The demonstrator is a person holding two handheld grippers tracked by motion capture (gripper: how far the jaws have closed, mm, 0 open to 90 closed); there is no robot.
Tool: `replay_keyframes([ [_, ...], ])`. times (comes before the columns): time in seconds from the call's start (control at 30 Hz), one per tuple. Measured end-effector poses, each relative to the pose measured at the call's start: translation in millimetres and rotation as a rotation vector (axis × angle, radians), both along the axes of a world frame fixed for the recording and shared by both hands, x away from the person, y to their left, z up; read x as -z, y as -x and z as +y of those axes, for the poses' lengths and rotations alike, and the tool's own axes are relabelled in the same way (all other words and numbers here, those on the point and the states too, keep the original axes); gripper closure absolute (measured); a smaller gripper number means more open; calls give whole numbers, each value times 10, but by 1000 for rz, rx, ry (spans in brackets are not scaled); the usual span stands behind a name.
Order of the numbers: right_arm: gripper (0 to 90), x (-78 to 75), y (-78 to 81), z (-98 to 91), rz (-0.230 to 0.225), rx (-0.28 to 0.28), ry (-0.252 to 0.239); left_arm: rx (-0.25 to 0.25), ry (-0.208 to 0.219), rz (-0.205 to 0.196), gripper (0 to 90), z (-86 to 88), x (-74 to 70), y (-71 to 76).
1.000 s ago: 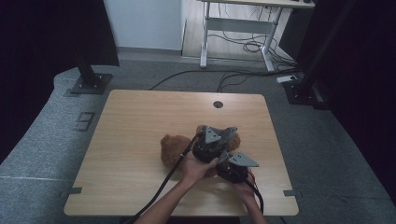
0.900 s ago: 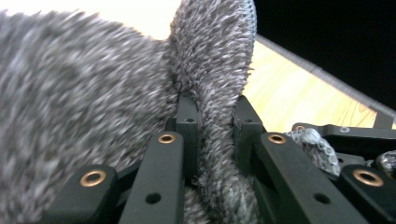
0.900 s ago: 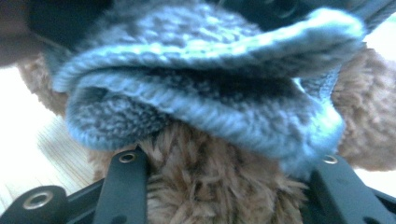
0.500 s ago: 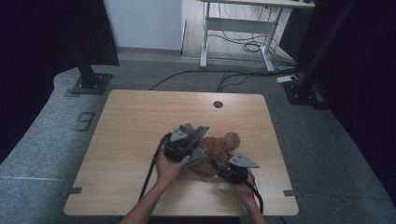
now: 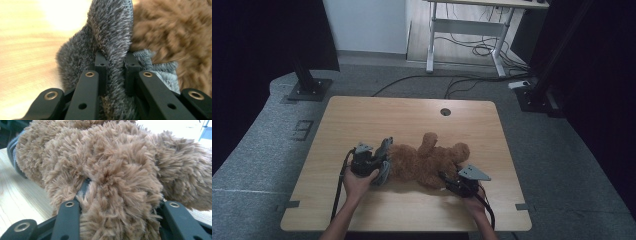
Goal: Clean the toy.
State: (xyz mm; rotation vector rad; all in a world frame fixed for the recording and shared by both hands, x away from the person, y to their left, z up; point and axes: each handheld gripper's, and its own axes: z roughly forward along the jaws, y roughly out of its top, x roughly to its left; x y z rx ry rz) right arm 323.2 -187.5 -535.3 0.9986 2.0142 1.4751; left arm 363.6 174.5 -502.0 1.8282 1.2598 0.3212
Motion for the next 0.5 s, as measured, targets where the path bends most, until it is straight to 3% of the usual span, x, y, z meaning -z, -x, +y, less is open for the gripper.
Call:
replay_keyframes([
  [0.1,534,-1,-7,-6,2,2,0,5,-2,-58,776,-43,-177,54],
  [0.23,534,-4,-11,1,0,7,0,51,5,-169,775,-240,-589,147],
  [0.37,534,-9,-14,12,-2,9,5,154,-1,-242,774,-683,-913,216],
  [0.5,534,-10,-11,11,-5,7,7,243,-14,-230,774,-1238,-960,148],
])
